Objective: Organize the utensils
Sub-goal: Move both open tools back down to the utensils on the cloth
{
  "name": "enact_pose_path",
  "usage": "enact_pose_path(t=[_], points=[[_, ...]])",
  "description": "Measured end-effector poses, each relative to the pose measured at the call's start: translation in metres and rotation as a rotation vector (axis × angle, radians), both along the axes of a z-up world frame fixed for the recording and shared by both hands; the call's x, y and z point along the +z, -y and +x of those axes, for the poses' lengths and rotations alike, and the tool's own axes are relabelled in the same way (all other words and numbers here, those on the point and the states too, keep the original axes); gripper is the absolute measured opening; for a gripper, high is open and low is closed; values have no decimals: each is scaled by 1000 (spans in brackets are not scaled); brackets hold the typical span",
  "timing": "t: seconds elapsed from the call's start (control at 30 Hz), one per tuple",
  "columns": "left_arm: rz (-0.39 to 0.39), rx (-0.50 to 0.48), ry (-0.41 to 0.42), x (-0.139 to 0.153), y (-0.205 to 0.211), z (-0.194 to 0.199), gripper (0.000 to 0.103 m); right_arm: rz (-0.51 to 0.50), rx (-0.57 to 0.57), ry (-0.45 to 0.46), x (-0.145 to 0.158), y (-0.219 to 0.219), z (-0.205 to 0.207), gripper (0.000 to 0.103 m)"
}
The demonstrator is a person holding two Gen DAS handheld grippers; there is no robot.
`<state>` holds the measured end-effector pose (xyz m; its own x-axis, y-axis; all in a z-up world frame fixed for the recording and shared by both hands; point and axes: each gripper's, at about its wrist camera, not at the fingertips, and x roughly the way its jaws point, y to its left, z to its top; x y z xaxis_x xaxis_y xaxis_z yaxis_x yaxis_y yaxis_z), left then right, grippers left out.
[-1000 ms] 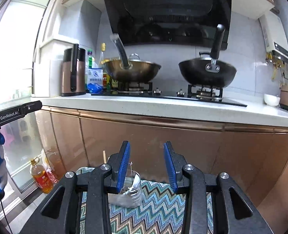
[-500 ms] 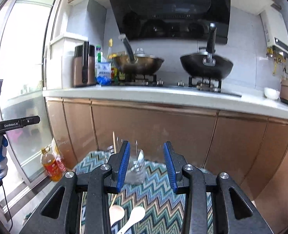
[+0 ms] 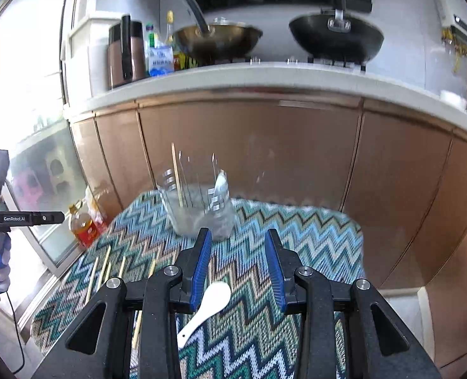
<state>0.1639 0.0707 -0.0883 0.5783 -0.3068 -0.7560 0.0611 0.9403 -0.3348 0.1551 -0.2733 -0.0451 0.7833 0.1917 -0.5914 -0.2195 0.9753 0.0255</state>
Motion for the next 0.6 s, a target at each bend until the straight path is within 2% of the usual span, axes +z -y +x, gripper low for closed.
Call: enact_pose_path(t=[0.17, 0.27, 0.4, 0.6], points=[[-65, -23, -209, -50, 3, 21, 28, 32, 37, -133, -37, 2, 21, 33], [-66, -22, -280, -70, 5, 29, 28, 48, 54, -206, -60, 3, 32, 30], [-69, -7, -344, -90, 4, 41, 28, 61, 75, -275, -83, 3, 44, 28], [-43, 33, -405, -115, 1, 60, 28, 62, 90, -323, -100, 4, 53, 27]])
